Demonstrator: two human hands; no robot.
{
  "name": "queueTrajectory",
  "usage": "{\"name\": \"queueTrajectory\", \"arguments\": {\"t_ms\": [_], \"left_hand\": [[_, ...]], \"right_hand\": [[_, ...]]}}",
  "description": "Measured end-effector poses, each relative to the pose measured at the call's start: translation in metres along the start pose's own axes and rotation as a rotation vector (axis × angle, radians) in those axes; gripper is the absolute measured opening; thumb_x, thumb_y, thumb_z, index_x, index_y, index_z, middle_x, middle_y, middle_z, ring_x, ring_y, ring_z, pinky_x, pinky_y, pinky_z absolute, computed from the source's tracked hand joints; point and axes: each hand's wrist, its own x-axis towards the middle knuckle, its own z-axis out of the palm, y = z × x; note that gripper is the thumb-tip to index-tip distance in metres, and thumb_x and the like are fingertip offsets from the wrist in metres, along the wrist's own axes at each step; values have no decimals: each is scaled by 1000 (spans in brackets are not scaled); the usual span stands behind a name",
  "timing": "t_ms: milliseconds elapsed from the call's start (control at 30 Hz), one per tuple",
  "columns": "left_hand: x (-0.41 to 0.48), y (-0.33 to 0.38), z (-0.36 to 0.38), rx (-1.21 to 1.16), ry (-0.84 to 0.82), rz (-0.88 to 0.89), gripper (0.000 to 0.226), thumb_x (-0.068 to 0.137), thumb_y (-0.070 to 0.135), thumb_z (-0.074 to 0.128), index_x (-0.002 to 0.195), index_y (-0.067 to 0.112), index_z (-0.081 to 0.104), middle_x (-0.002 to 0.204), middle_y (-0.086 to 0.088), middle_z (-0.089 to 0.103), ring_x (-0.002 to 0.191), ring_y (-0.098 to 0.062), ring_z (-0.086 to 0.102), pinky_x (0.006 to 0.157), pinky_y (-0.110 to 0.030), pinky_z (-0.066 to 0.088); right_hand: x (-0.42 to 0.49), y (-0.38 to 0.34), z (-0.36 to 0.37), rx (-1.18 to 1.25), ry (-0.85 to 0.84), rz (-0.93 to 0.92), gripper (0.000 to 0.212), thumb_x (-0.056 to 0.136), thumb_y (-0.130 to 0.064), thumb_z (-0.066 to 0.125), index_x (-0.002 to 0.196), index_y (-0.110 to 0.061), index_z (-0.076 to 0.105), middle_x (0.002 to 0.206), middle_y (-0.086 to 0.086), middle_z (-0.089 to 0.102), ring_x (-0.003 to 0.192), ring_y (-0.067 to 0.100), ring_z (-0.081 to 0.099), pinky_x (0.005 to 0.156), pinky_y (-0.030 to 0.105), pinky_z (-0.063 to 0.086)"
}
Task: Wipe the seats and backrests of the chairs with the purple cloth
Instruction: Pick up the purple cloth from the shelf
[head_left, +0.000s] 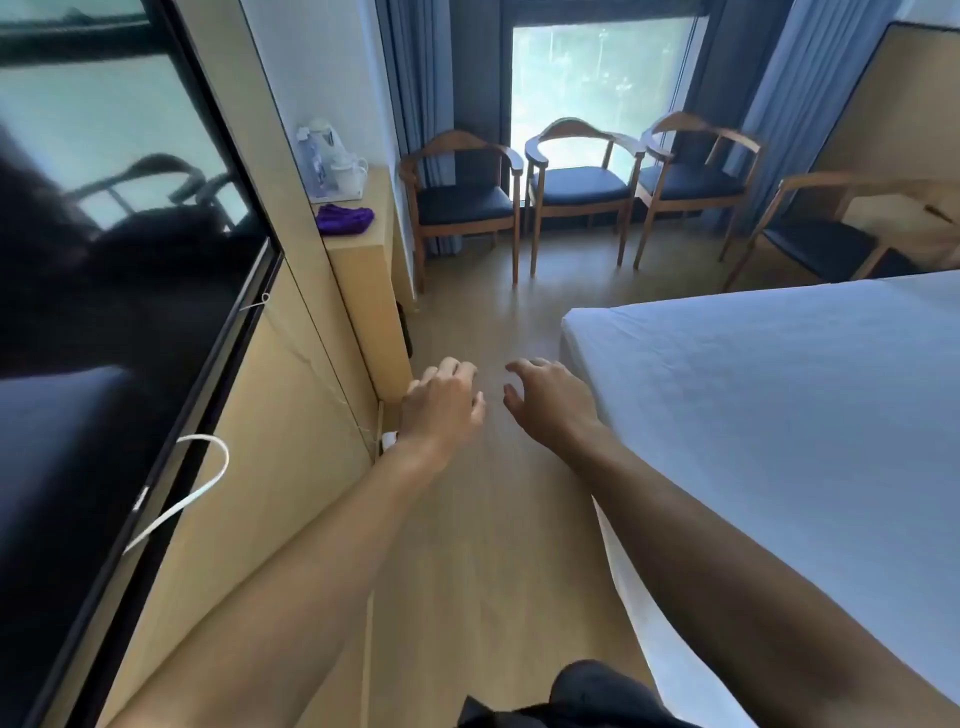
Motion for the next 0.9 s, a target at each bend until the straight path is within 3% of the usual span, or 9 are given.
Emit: {"name": "queueTrajectory", "arguments": {"t_ms": [200,467,700,900], "left_hand": [[79,1,36,-6,-37,-25,35,96,33,53,127,18,58,123,-3,60,108,-26,59,89,-38,49],[210,-21,70,26,-21,-117,34,96,33,53,126,17,58,122,-4,61,109,-25,58,89,-38,46],[309,-68,105,11,-72,-182,35,98,33,52,128,17,54,122,-6,59,109,-26,57,88,-38,45],[399,-141,134,-18,-101,-210,33,98,31,53,127,16,55,123,-7,58,110,-26,56,88,-37,46]], "right_hand": [[76,39,9,-28,15,-14,35,100,-35,49,129,-20,60,124,4,65,111,27,59,90,41,53],[222,85,31,-16,-89,-83,44,99,-34,49,139,-19,50,134,5,57,121,28,50,92,40,49],[341,82,68,-26,-161,-95,39,97,-29,50,134,-17,52,130,7,56,117,30,51,82,38,46],[448,57,107,-39,-166,-140,32,99,-26,48,127,-17,57,124,5,60,115,27,54,83,38,49]]}}
